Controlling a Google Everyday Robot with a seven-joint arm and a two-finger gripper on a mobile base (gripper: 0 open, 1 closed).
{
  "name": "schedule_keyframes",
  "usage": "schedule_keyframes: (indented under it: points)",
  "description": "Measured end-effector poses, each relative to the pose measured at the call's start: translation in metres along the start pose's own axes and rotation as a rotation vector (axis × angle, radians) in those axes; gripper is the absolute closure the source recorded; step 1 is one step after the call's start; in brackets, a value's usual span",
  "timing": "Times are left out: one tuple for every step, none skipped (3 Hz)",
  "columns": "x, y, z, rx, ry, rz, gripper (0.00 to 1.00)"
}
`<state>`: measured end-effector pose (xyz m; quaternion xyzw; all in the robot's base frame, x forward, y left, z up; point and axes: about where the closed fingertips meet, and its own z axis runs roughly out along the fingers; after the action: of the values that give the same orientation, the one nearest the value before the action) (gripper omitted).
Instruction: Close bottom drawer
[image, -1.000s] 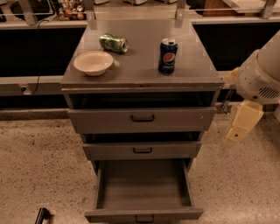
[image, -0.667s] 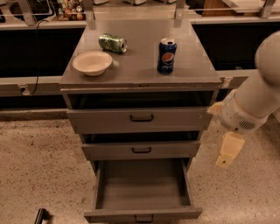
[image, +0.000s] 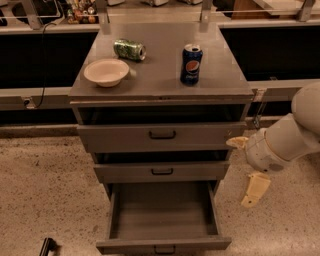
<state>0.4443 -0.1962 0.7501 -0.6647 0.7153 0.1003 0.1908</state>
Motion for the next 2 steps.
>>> schedule_keyframes:
  points:
    - [-0.014, -0.016, 0.046, -0.033, -0.046, 0.032, 0.00]
    - [-0.022, -0.019, 0.142, -0.074, -0.135, 0.075, 0.00]
